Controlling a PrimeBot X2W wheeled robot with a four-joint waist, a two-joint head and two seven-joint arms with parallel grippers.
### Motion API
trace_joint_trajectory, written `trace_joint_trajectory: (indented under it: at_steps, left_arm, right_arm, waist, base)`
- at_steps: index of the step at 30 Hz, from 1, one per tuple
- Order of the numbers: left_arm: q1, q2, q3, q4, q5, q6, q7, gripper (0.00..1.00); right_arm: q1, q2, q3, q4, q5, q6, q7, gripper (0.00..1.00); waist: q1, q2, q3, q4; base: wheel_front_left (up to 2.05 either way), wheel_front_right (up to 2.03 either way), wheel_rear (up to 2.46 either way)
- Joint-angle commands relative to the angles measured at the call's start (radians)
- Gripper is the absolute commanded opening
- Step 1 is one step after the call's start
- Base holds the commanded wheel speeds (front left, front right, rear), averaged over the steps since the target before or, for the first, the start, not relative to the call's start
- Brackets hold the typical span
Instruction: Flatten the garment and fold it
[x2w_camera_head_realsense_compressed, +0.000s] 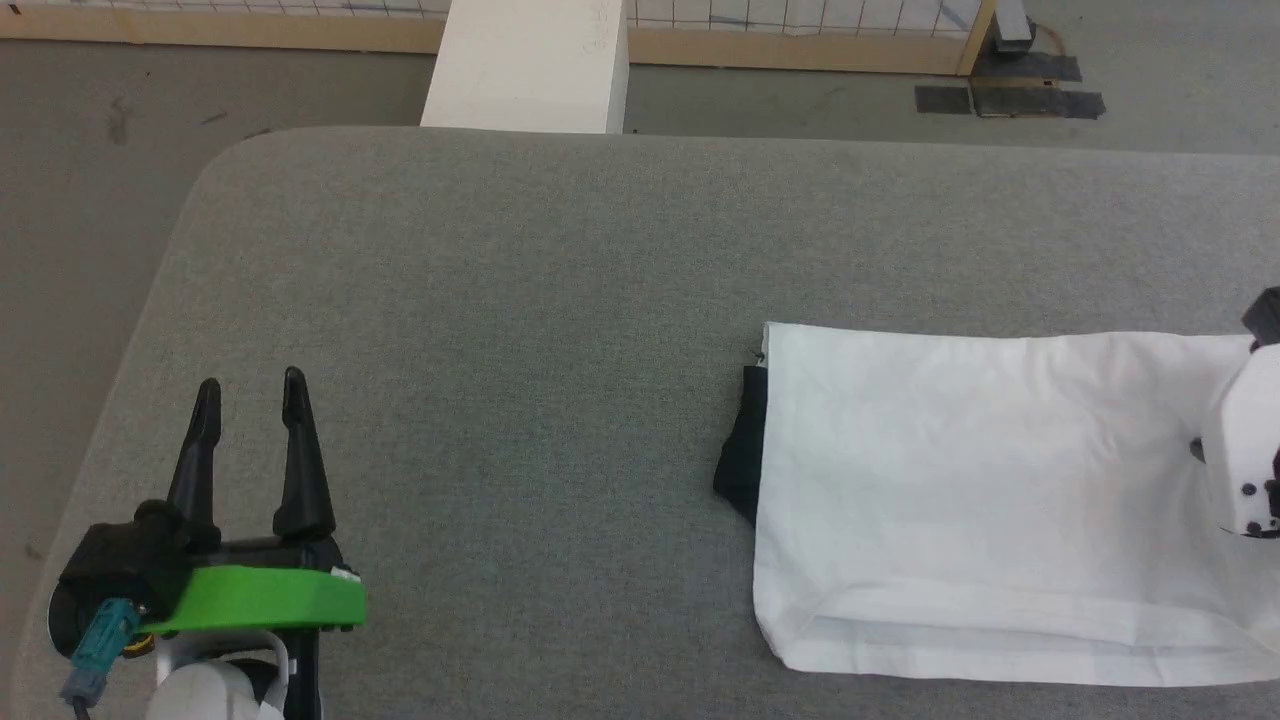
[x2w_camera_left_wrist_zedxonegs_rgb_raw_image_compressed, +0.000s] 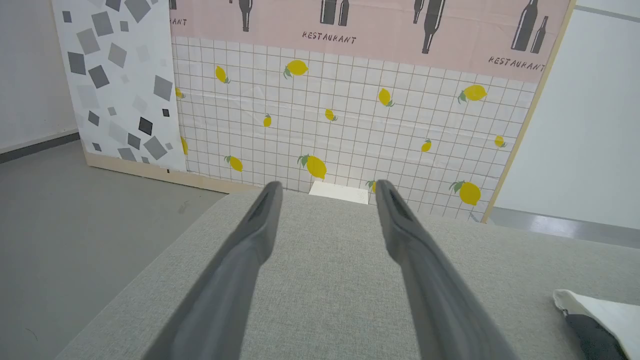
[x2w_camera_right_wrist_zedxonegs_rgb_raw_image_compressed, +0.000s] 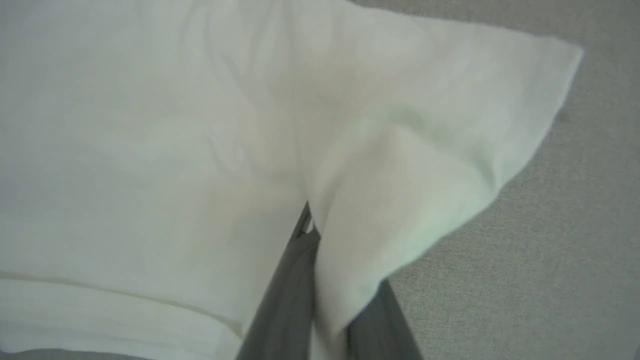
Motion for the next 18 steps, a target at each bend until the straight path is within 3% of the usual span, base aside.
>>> trace_joint_trajectory:
  at_steps: [1,6,11,14,18]
  left_arm:
    - [0.016,-0.003,0.004,-0.001,0.003,-0.007,-0.005,1.0]
    - [0.027,-0.007,0.003,-0.002,0.006,-0.009,-0.005,1.0]
    - [0.032,-0.011,-0.001,-0.006,0.006,-0.01,-0.005,1.0]
    - [0.034,-0.013,-0.001,-0.009,0.005,-0.011,-0.005,1.0]
    - [0.027,-0.015,-0.011,-0.011,0.004,-0.012,-0.005,1.0]
  right_arm:
    - [-0.018,0.007,0.018,-0.052,0.009,-0.002,0.034,0.0]
    - [-0.014,0.016,0.08,-0.244,0.049,-0.002,0.16,0.0]
    - [-0.01,0.067,0.148,-0.396,0.068,-0.002,0.247,0.0]
    - [-0.026,0.12,0.186,-0.412,0.063,-0.002,0.255,0.0]
    - [-0.068,0.193,0.236,-0.346,0.055,-0.002,0.212,0.0]
  waist:
    - [0.0,-0.0001,-0.012,-0.001]
    - [0.0,-0.0001,-0.028,0.006]
    - [0.0,-0.0001,-0.028,0.018]
    - [0.0,-0.0001,-0.022,0.024]
    - [0.0,-0.0001,-0.005,0.04]
  base:
    - [0.0,0.0,0.0]
    - [0.0,0.0,0.0]
    - [0.0,0.0,0.0]
    - [0.0,0.0,0.0]
    - [0.0,0.0,0.0]
